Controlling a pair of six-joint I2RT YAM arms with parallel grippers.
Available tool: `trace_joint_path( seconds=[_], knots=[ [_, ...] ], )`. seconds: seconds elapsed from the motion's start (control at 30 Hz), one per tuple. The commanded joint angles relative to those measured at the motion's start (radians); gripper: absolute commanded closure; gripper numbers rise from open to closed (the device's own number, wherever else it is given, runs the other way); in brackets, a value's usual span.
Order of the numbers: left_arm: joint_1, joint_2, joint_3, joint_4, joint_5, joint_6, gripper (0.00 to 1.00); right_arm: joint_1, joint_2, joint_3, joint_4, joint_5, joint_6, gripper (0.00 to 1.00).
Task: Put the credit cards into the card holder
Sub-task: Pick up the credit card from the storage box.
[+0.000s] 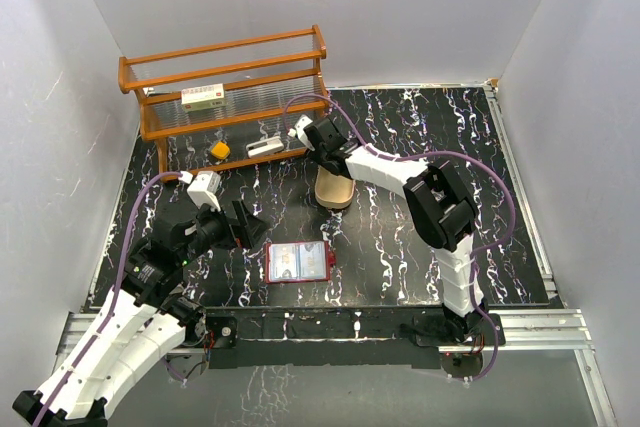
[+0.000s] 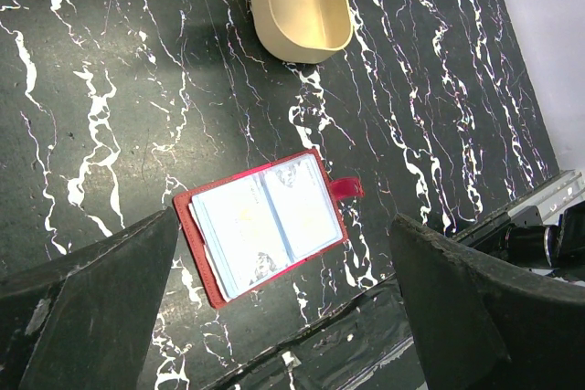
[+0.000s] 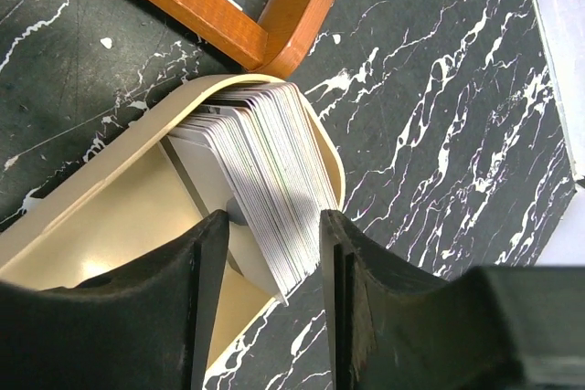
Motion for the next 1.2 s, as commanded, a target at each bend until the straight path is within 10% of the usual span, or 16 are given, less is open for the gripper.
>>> trace_joint_path(
  seconds=[0.0, 1.17],
  knots=[
    [0.002, -0.002, 0.012, 0.003, -0.009, 0.013, 0.01, -0.006, -0.017, 0.028, 0.040, 0.040, -0.015, 0.60],
    [0.003, 0.010, 0.008, 0.008, -0.002, 0.010, 0.01, -0.005, -0.084, 0.031, 0.020, 0.032, -0.008, 0.82]
  ],
)
